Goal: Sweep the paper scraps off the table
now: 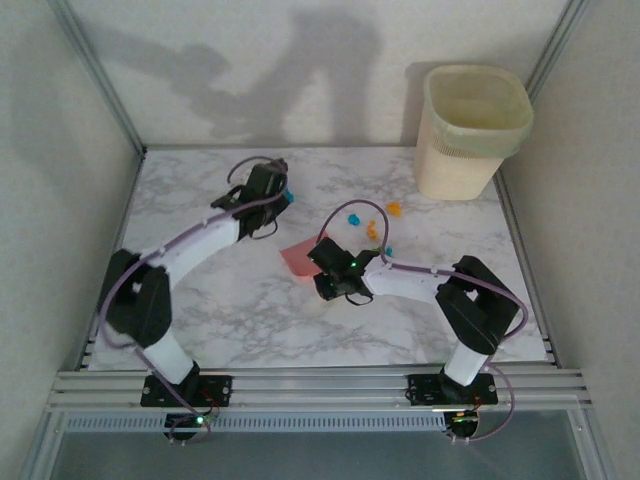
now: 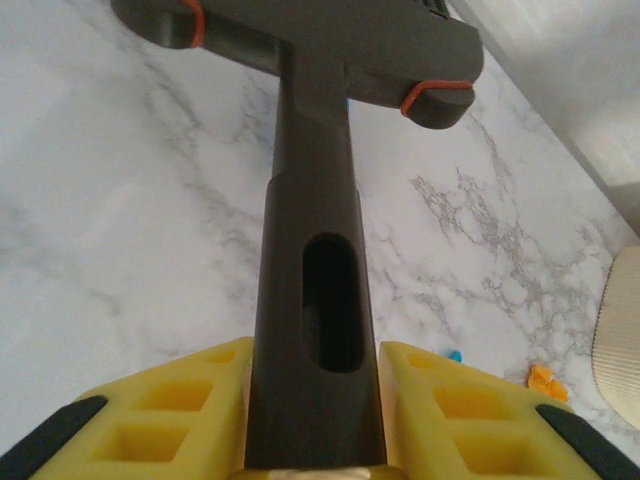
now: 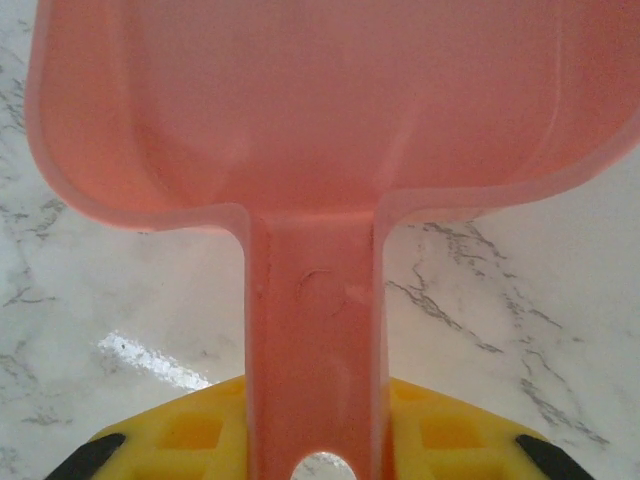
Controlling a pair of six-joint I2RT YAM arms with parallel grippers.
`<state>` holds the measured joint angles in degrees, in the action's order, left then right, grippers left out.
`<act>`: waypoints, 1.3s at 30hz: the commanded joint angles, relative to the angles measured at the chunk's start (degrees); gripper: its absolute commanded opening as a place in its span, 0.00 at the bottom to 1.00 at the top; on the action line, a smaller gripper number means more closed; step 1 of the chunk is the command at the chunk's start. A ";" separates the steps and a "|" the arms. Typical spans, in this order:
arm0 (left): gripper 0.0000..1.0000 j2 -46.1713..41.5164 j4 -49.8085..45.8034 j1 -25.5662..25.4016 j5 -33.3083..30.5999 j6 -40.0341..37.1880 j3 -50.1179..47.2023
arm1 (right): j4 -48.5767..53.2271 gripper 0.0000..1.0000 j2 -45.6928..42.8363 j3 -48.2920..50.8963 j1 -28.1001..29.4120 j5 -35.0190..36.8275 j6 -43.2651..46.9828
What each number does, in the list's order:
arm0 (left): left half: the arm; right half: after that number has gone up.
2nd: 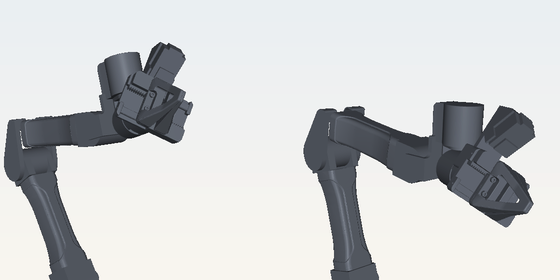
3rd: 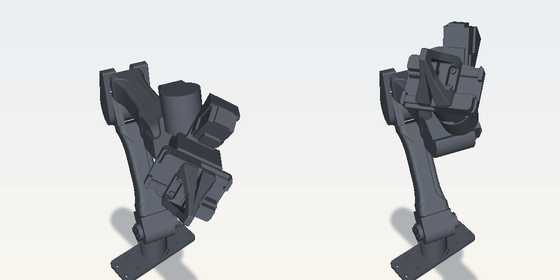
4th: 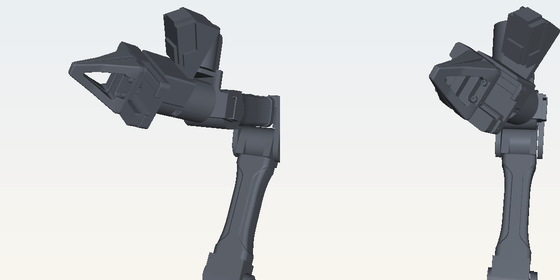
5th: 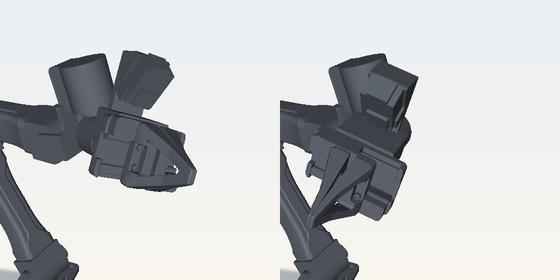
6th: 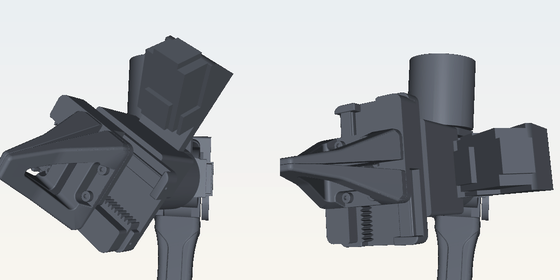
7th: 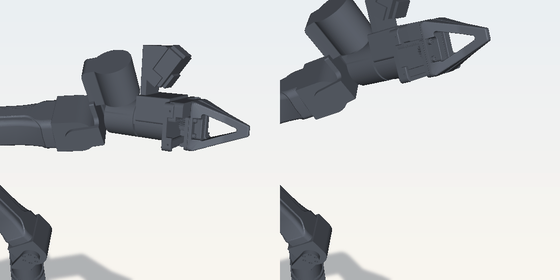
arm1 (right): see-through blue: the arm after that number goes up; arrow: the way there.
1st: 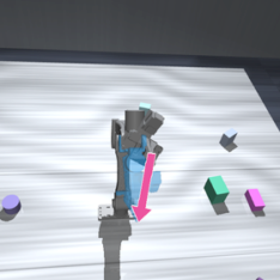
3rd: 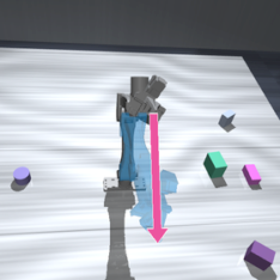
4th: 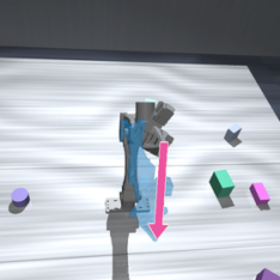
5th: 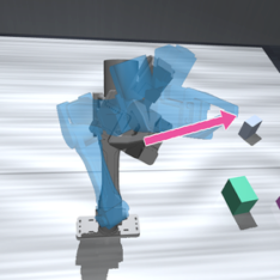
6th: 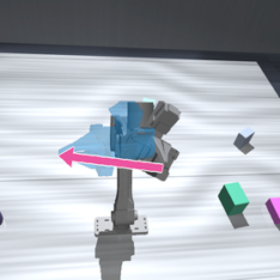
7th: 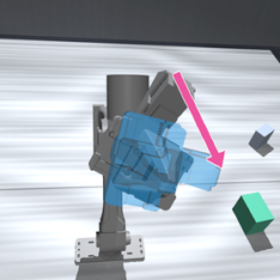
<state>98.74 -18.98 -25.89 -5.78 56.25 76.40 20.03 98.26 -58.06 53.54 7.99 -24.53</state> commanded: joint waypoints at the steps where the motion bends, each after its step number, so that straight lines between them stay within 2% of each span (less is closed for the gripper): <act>1: 0.00 6.87 -4.48 2.97 7.71 -2.85 8.17 | -0.02 0.00 1.51 -0.84 -0.19 -1.32 -2.78; 7: 0.00 15.77 -8.52 4.62 13.73 -5.47 18.02 | -0.62 0.00 1.98 -0.60 -0.34 -0.47 -3.61; 12: 0.00 15.14 -7.02 3.86 17.71 -5.10 16.12 | -0.49 0.00 2.10 -0.87 -0.45 0.00 -3.80; 18: 0.00 10.50 -4.85 1.59 19.94 -4.31 9.35 | -0.92 0.00 0.72 0.13 -1.37 0.55 -4.08; 21: 0.00 6.30 -3.55 0.27 18.31 -2.96 3.91 | -1.22 0.00 0.90 0.15 -1.60 0.01 -4.41; 26: 0.00 -0.60 -0.16 -1.80 20.28 -0.62 -5.80 | -1.33 0.00 1.32 0.14 -1.70 -0.20 -4.60; 32: 0.00 -6.80 -0.24 -5.25 21.05 -0.96 -12.51 | -1.77 0.00 1.66 0.57 -2.87 -1.11 -5.38; 39: 0.00 -14.28 0.86 -6.39 22.56 -0.17 -19.89 | -2.59 0.00 2.46 1.02 -4.40 -2.79 -5.96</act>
<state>87.13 -18.13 -31.66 14.59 54.52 58.48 16.67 99.39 -58.06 49.58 5.93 -29.26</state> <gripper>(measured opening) 0.324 0.270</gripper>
